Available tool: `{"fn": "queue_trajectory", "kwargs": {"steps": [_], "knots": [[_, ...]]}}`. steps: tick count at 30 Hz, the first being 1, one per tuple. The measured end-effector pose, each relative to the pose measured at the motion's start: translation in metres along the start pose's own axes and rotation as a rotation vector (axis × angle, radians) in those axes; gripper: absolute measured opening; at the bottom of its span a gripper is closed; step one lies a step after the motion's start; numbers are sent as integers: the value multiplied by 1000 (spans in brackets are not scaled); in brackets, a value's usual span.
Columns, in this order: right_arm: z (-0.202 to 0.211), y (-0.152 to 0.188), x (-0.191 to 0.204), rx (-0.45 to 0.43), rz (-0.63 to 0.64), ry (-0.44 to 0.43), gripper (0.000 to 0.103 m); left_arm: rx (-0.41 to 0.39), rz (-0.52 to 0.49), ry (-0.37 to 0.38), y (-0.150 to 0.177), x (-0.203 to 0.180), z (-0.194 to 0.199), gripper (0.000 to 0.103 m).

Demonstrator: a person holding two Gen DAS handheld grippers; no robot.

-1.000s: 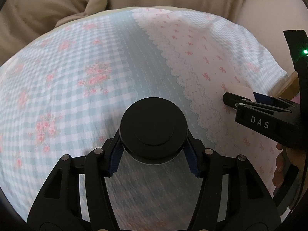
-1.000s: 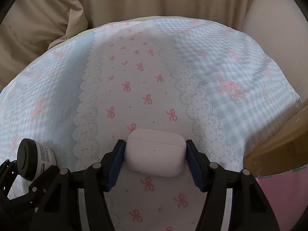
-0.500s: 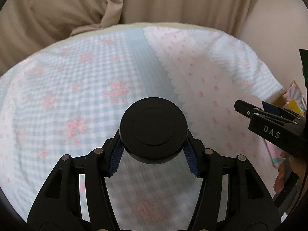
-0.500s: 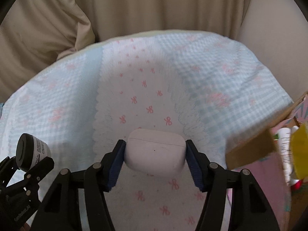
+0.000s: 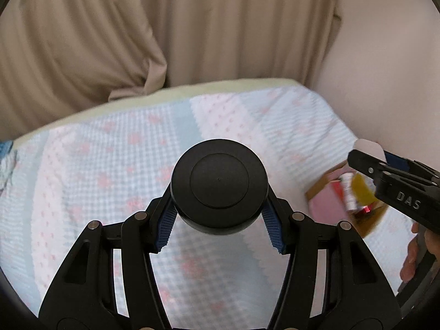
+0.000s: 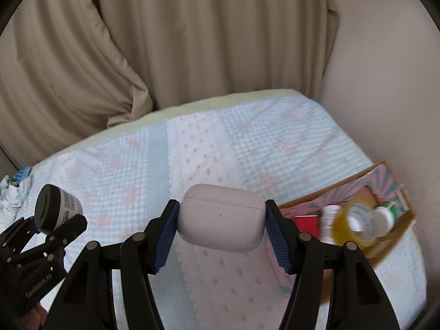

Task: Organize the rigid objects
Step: 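Carry the black-lidded jar and earbud case into the cardboard box and release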

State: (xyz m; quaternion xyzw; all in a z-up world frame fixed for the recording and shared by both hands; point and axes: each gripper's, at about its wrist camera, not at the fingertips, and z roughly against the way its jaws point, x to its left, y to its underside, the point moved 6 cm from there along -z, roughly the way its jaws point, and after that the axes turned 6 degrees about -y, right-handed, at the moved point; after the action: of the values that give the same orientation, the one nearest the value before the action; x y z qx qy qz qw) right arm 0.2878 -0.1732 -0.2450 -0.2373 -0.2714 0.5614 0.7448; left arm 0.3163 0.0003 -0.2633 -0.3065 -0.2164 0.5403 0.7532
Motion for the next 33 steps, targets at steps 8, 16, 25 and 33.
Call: {"fn": "queue_trajectory", "kwargs": {"steps": [8, 16, 25, 33], "knots": [[81, -25, -50, -24, -1, 3, 57, -25, -1, 16, -22, -64, 57, 53], [123, -37, -139, -4, 36, -28, 57, 1, 71, -6, -16, -156, 78, 53], [105, -38, -235, 75, 68, -76, 58, 94, 82, 19, 3, -269, 42, 53], [54, -32, -303, 162, -2, -88, 57, 200, 8, 18, 23, -322, -14, 53]]}}
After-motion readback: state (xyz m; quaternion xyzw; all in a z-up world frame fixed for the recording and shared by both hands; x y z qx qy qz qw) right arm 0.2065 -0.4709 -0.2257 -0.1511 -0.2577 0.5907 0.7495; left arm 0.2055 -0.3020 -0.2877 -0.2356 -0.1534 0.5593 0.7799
